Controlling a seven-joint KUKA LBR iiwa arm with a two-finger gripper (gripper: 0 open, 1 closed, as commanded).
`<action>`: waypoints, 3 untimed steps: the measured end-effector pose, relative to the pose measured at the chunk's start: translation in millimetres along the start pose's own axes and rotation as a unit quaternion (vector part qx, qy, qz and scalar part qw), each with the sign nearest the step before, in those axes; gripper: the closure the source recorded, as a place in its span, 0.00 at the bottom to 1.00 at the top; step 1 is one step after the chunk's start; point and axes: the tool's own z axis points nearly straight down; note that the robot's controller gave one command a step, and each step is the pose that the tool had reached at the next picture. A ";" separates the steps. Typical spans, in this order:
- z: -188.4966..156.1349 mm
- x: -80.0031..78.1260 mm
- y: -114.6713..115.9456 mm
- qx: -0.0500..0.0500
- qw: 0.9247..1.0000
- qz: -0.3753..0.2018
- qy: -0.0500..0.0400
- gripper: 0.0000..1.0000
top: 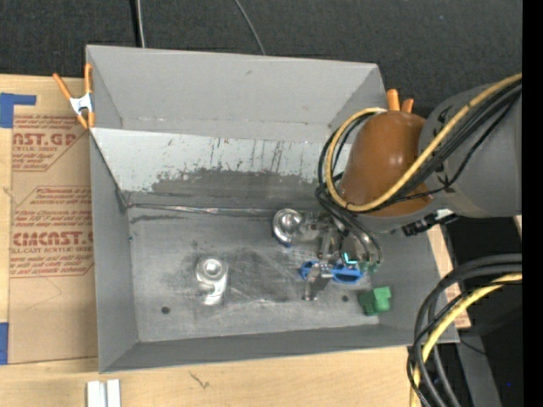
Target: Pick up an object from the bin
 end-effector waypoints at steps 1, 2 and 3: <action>51.8 12.9 -7.7 0.001 0.985 -0.173 -0.006 0.00; 50.9 12.4 -7.5 0.001 0.985 -0.172 -0.006 1.00; -13.0 -19.4 54.8 -0.001 1.000 -0.021 -0.007 1.00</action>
Offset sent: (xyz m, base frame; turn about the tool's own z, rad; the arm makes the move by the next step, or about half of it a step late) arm -0.0146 -0.0084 -0.0530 -0.3460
